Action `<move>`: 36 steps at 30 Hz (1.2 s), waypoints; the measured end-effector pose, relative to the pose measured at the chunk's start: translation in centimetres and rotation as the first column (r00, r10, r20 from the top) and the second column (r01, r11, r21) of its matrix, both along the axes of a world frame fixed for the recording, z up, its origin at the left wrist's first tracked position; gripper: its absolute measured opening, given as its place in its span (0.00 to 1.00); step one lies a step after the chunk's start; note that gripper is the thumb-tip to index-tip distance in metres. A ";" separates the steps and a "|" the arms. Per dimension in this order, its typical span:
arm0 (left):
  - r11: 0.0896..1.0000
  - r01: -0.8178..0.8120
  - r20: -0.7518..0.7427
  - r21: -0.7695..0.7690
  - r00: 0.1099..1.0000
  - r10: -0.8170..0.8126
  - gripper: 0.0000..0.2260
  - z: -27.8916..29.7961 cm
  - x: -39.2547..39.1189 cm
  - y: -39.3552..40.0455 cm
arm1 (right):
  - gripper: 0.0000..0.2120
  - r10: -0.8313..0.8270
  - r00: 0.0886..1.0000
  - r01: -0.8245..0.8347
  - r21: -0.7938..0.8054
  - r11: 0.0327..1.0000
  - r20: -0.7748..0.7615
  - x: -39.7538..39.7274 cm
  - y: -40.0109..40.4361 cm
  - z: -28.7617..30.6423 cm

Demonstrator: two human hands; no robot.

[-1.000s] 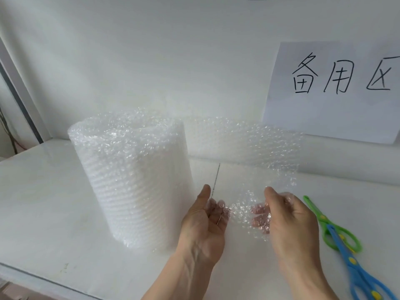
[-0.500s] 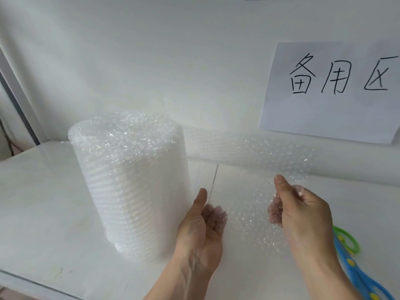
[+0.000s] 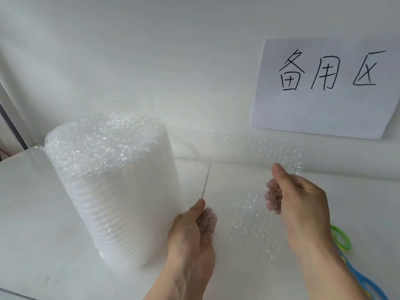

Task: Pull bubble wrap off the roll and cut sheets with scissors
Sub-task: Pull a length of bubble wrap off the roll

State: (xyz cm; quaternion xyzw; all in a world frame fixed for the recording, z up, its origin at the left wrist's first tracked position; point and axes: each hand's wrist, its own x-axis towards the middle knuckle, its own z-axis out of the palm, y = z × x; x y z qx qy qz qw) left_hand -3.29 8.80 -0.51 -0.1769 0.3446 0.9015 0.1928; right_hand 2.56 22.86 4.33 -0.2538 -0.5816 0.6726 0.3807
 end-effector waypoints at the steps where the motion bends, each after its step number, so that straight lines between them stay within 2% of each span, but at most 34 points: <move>1: 1.000 -0.003 -0.002 -0.003 1.000 0.003 0.07 0.0 0.0 0.0 | 0.16 -0.003 1.000 0.004 -0.019 1.000 0.027 -0.1 0.2 -0.1; 5: 0.996 0.020 0.008 0.090 1.000 -0.021 0.07 0.2 0.2 0.0 | 0.16 0.012 0.989 -0.007 -0.038 0.999 0.145 -0.5 1.0 -0.9; 9: 0.979 0.083 0.065 0.189 0.993 -0.096 0.12 0.9 0.3 -0.3 | 0.15 0.051 0.976 -0.034 -0.084 0.996 0.214 -0.7 1.0 -1.0; 14: 0.995 -0.009 0.013 0.102 1.000 0.008 0.05 0.6 0.0 -0.4 | 0.16 0.036 0.965 -0.017 -0.074 0.997 0.261 -0.8 1.1 -1.3; 19: 0.997 -0.078 -0.002 0.020 0.997 0.078 0.08 0.3 0.2 0.0 | 0.17 0.008 0.977 0.001 -0.043 0.999 0.211 -0.5 0.9 -0.8; 25: 0.996 -0.084 0.014 0.031 0.996 0.084 0.07 0.9 -0.1 0.4 | 0.18 0.024 0.981 -0.024 0.001 1.000 0.192 0.2 0.2 -1.3; 29: 0.992 -0.108 0.020 0.061 0.994 0.107 0.07 1.3 -0.3 0.6 | 0.25 0.052 0.978 -0.042 -0.049 0.998 0.201 0.8 -0.7 -2.5; 33: 0.992 -0.080 0.030 0.094 0.997 0.077 0.06 1.0 0.1 1.1 | 0.18 0.105 0.969 -0.090 -0.072 0.993 0.226 1.3 -1.6 -3.5; 36: 0.986 -0.013 0.070 0.168 0.998 0.001 0.11 1.1 0.5 1.1 | 0.17 0.048 0.966 -0.041 -0.031 0.999 0.254 1.5 -1.1 -3.3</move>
